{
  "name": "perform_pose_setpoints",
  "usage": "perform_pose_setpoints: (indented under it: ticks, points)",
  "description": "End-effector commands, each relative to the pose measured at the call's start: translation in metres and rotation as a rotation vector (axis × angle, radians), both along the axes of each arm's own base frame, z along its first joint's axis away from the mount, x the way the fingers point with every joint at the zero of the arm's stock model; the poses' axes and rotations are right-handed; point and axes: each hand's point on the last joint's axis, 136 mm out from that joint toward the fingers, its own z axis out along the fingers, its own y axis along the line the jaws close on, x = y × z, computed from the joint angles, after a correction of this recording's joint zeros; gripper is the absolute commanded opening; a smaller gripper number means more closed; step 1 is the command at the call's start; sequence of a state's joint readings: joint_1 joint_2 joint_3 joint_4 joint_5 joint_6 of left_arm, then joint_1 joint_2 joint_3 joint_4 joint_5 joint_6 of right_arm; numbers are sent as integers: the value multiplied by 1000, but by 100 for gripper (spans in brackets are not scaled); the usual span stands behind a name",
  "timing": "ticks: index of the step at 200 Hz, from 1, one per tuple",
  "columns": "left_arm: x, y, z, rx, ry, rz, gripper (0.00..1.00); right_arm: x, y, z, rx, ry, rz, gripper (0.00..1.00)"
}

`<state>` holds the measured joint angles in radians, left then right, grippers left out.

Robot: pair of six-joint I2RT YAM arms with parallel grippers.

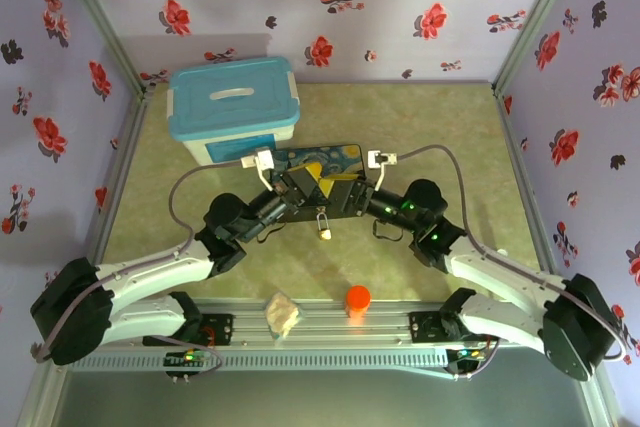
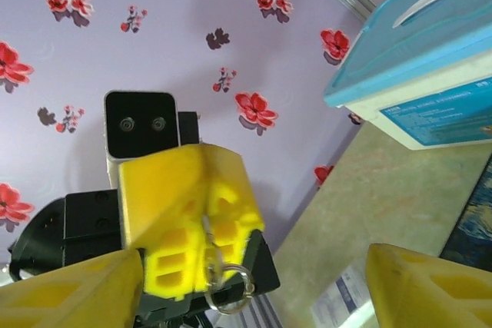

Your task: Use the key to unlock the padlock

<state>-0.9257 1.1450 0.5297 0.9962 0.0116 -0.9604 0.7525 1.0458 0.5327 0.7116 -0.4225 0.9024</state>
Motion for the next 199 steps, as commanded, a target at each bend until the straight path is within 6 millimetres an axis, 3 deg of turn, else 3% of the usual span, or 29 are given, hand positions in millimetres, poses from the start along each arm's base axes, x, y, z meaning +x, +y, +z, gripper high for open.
perform_pose_setpoints:
  ticks: [1,69,130,199]
  points:
    - [2,15,32,-119,-38,54,0,-6,1,45,140,-77,36,72]
    - [7,10,27,-116,-10,52,0,-8,8,43,141,-76,63,54]
    - [8,7,19,-102,7,49,0,-8,14,39,124,-78,69,45]
    - [9,7,18,-98,8,54,0,-7,14,34,117,-74,62,21]
